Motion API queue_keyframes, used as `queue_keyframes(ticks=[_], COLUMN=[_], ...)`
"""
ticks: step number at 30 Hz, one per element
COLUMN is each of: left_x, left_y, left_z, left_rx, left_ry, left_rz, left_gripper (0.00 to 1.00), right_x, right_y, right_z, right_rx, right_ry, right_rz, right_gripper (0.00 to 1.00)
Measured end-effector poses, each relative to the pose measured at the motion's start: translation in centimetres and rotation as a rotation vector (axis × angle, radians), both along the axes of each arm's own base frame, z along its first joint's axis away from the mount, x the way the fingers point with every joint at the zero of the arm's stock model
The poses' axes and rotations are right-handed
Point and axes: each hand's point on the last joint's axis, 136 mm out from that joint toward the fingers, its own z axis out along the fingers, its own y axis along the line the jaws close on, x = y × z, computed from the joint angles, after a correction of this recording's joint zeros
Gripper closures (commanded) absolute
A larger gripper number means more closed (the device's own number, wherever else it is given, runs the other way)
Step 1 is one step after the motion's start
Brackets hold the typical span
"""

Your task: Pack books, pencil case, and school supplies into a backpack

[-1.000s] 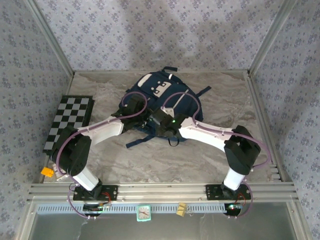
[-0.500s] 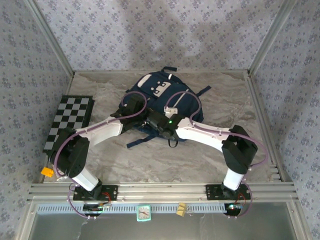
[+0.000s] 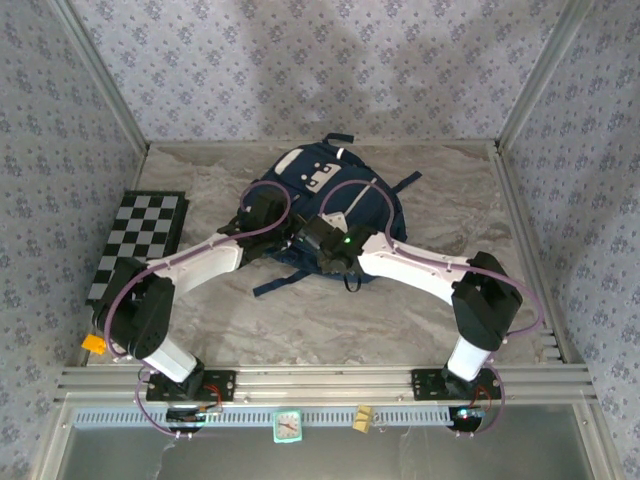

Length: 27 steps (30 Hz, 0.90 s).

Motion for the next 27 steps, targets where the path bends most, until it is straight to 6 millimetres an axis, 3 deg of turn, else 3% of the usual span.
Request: queue_keyframes(ticks=[3, 6, 18, 27], left_x=[0.0, -0.1, 0.3, 0.4], left_y=[0.2, 0.2, 1.2, 1.6], left_z=[0.0, -0.1, -0.4, -0.6], left_rx=[0.007, 0.011, 0.044, 0.067], left_ry=[0.001, 0.001, -0.004, -0.008], left_rz=[-0.002, -0.003, 0.021, 0.013], left_gripper=[1.0, 1.0, 1.0, 1.0], right_x=[0.3, 0.7, 0.5, 0.7], right_y=[-0.1, -0.3, 0.4, -0.2], right_z=[0.3, 0.5, 0.4, 0.8], right_rx=[-0.018, -0.027, -0.045, 0.0], right_ry=[-0.01, -0.015, 0.02, 0.034], right_rz=[0.023, 0.036, 0.154, 0.145], right_gripper=[0.53, 0.58, 0.93, 1.0])
